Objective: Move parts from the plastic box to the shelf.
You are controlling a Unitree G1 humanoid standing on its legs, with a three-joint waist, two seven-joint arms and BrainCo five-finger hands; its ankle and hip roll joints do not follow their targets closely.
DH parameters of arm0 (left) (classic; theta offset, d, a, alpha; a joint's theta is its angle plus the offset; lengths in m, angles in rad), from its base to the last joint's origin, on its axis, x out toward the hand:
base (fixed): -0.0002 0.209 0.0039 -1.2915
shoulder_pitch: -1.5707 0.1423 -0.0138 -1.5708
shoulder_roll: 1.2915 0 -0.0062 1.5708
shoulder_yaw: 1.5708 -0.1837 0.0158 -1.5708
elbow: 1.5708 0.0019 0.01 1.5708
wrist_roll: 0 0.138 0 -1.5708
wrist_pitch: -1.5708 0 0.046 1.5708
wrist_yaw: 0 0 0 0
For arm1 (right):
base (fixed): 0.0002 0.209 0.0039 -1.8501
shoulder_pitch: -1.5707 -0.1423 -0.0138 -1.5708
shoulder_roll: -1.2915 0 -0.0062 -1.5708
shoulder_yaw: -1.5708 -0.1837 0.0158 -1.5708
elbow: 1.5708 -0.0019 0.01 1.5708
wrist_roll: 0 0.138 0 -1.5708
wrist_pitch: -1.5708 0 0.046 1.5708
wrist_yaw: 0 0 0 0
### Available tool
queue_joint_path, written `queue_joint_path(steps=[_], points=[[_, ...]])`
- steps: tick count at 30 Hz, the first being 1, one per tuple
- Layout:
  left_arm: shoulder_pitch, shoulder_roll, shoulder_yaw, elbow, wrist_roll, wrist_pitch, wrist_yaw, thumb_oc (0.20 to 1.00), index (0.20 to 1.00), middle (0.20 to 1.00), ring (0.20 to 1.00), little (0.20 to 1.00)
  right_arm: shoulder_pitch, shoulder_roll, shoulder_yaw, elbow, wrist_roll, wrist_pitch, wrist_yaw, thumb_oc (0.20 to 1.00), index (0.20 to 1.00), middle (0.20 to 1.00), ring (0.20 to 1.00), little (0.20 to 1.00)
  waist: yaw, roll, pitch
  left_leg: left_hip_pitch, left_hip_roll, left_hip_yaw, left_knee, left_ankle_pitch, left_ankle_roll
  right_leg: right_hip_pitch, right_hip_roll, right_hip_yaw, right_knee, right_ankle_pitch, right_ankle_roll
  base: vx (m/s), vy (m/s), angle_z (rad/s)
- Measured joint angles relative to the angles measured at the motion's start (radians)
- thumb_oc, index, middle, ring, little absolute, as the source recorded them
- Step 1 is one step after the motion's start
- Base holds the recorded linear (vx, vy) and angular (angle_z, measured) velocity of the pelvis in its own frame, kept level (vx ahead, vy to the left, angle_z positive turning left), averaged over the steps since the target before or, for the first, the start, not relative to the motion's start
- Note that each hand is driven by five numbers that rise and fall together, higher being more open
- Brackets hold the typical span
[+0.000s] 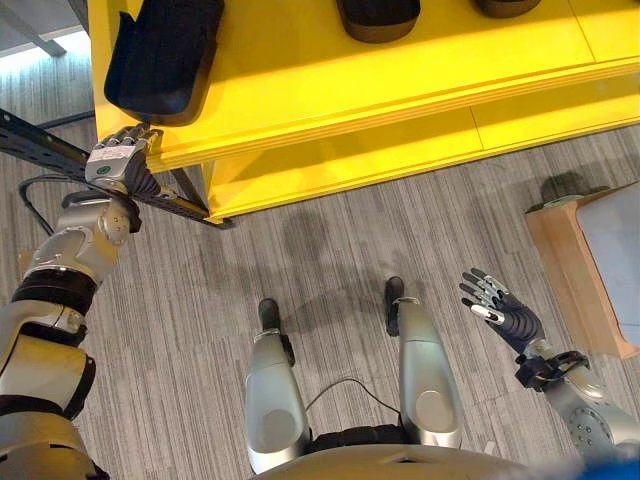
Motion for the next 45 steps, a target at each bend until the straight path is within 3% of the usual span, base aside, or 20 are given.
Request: queue_joint_path(steps=[9, 18, 45], points=[[-0.044, -0.001, -0.036, 0.014, 0.000, 0.017, 0.001, 1.000, 1.000, 1.000, 1.000, 1.000, 0.002, 0.000, 0.015, 0.000, 0.001, 0.000, 0.001, 1.000, 1.000, 1.000, 1.000, 1.000, -0.011, -0.001, 0.000, -0.028, 0.002, -0.004, 0.042, -0.020, 0.001, -0.012, 0.001, 0.003, 0.009, 0.000, 0.002, 0.00, 0.000, 0.00], [0.015, -0.016, -0.033, -0.186, 0.009, -0.002, -0.013, 1.000, 1.000, 1.000, 1.000, 1.000, 0.005, 0.000, 0.014, 0.000, 0.001, 0.000, 0.001, 1.000, 1.000, 1.000, 1.000, 1.000, -0.013, -0.004, 0.000, -0.025, 0.003, -0.004, 0.043, -0.019, 0.001, -0.012, 0.002, 0.003, 0.013, -0.002, 0.001, 0.00, 0.000, 0.00], [-0.021, -0.074, -0.047, -0.217, 0.013, -0.025, -0.023, 1.000, 1.000, 1.000, 1.000, 1.000, 0.007, 0.000, 0.009, -0.001, 0.001, -0.001, -0.001, 1.000, 1.000, 1.000, 1.000, 1.000, -0.018, -0.005, 0.000, -0.013, 0.008, 0.002, 0.056, -0.026, -0.001, -0.011, 0.008, 0.015, 0.032, -0.009, -0.004, 0.00, 0.000, 0.00]])
